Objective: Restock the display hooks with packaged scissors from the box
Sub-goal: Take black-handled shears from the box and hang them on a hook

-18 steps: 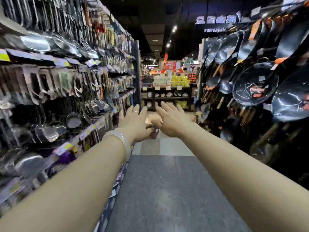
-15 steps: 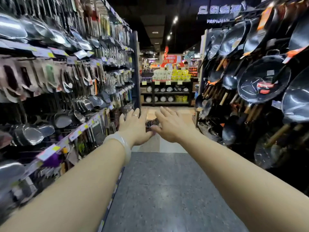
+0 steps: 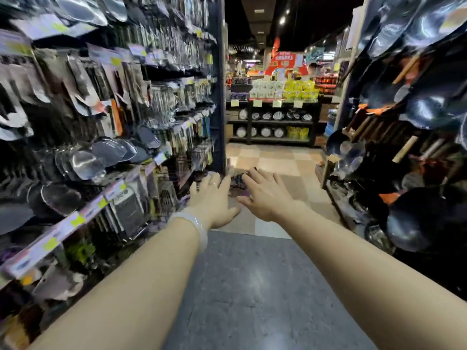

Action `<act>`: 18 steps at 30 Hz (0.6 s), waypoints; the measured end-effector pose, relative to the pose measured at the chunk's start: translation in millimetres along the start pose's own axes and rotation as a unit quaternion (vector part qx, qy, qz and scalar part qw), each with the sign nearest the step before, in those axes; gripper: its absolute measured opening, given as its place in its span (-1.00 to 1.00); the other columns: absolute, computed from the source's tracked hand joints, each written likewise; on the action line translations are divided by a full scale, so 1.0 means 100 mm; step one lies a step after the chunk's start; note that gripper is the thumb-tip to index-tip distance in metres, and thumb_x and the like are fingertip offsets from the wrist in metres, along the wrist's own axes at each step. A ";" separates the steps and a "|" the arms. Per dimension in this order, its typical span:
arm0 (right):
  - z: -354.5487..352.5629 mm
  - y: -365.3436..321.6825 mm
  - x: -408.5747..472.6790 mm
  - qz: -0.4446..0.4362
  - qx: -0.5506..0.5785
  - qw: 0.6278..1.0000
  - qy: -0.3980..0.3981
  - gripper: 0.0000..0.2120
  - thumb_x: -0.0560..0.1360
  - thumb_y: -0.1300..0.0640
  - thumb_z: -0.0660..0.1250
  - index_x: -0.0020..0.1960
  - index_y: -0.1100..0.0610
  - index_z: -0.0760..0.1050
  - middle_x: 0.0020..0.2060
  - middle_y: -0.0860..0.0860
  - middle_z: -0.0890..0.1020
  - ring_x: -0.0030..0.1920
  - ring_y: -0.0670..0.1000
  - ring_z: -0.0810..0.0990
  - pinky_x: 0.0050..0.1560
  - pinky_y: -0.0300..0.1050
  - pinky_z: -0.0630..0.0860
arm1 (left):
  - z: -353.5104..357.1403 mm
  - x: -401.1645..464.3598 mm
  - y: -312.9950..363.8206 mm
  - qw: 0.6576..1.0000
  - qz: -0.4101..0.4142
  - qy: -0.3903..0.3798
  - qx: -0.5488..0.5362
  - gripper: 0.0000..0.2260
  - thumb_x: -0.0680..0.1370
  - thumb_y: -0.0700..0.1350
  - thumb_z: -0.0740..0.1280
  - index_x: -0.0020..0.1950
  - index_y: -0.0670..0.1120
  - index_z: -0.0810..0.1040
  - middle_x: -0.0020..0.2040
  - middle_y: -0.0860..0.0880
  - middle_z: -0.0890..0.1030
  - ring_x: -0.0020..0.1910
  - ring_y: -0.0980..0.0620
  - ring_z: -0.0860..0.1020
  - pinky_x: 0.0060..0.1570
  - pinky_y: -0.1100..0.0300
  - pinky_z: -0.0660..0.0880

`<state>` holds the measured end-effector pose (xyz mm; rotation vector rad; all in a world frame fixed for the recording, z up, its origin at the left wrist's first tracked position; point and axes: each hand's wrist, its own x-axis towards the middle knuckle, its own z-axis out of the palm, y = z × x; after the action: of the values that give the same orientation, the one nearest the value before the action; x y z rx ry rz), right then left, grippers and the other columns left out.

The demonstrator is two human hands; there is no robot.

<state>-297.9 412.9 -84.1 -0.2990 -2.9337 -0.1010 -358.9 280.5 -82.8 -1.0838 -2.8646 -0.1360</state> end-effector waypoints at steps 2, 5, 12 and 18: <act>0.25 0.16 0.52 0.001 0.015 1.000 -0.003 -0.43 0.58 -0.17 0.05 0.50 0.06 0.06 0.54 0.06 0.02 0.52 0.11 -0.02 0.47 0.14 -0.03 | 0.17 0.59 -0.14 1.000 0.007 -0.002 -0.003 -0.26 0.54 0.23 0.18 0.56 -0.01 -0.11 0.58 -0.09 -0.03 0.55 -0.10 -0.07 0.47 -0.15 -0.06; 0.53 0.48 1.36 0.017 0.025 0.999 -0.021 -0.44 0.58 -0.16 0.04 0.50 0.06 0.07 0.54 0.04 0.01 0.53 0.09 -0.02 0.49 0.14 -0.04 | 0.34 1.54 -0.34 1.000 0.009 -0.018 -0.008 -0.25 0.54 0.26 0.15 0.56 -0.04 -0.09 0.58 -0.09 -0.05 0.55 -0.10 -0.08 0.49 -0.15 -0.06; 0.94 1.32 3.07 0.035 0.031 0.998 -0.033 -0.44 0.57 -0.18 0.05 0.49 0.04 0.11 0.51 0.03 0.13 0.50 0.10 0.08 0.46 0.13 0.05 | 0.59 3.55 -0.57 0.998 0.016 -0.060 -0.022 -0.26 0.54 0.24 0.18 0.56 -0.04 -0.09 0.59 -0.06 -0.07 0.55 -0.11 -0.07 0.49 -0.15 -0.08; 1.58 2.24 4.51 0.041 0.037 0.997 -0.062 -0.44 0.57 -0.17 0.07 0.48 0.05 0.11 0.48 0.04 0.18 0.50 0.13 0.07 0.44 0.14 0.08 | 1.13 5.24 -0.54 0.998 0.030 -0.062 -0.013 -0.27 0.53 0.23 0.19 0.56 -0.04 -0.05 0.58 -0.08 -0.07 0.55 -0.12 -0.06 0.48 -0.16 -0.08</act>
<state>-714.7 732.6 -140.2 -0.4269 -3.0338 0.0399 -790.7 596.4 -145.0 -1.2230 -2.9419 -0.1049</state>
